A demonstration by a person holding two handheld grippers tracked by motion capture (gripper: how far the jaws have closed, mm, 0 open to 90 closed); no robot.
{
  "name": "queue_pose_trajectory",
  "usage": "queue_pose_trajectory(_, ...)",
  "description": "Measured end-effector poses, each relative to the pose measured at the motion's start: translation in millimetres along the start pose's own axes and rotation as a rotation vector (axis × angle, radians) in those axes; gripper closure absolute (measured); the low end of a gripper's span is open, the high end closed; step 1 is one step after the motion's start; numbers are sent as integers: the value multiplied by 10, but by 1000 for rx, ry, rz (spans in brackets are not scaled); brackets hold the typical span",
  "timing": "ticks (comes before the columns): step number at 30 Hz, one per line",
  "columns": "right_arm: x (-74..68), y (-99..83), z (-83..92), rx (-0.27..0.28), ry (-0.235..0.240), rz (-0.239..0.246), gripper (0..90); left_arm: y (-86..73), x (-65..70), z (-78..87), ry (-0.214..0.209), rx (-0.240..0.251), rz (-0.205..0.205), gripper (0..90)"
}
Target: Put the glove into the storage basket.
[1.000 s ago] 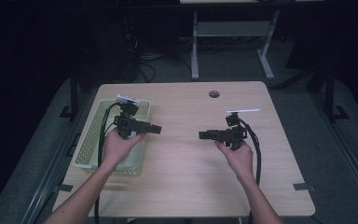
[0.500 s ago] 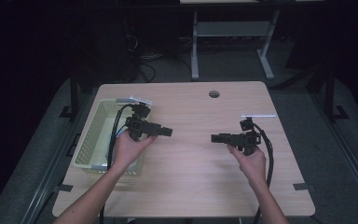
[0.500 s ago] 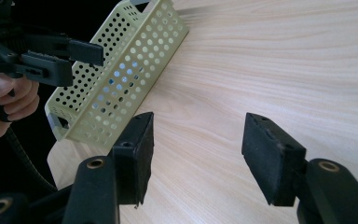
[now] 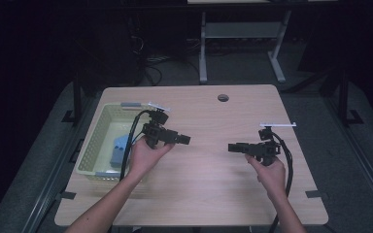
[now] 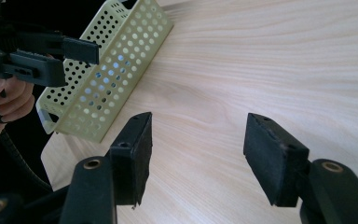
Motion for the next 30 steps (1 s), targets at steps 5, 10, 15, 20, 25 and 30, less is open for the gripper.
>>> queue_pose_trajectory(5, 40, -36, 29, -1, -4, -4, 413, -4, 66, -86, -10, -8, -3, 282)
queue_pose_trajectory(10, 98, -102, 41, -7, -7, -10, 413, -31, 135, -210, -26, -27, -8, 279)
queue_pose_trajectory(15, 171, -149, 84, -3, -12, -25, 411, -49, 164, -302, -28, -38, -14, 277)
queue_pose_trajectory(20, 230, -203, 97, -5, -14, -32, 409, -75, 199, -376, -36, -38, -13, 277)
queue_pose_trajectory(25, 304, -275, 123, -1, -14, -44, 407, -118, 232, -463, -48, -47, -12, 277)
queue_pose_trajectory(30, 360, -337, 148, 0, -10, -58, 404, -134, 258, -524, -55, -41, -15, 278)
Point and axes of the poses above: each handheld gripper's, and its own axes: z roughly backward along the jaws, y roughly out of its top, x roughly to its right, the point moved 10 cm from there along -z, roughly forward along the jaws, and after that the axes turned 7 degrees about -x, right-handed, at the moved point
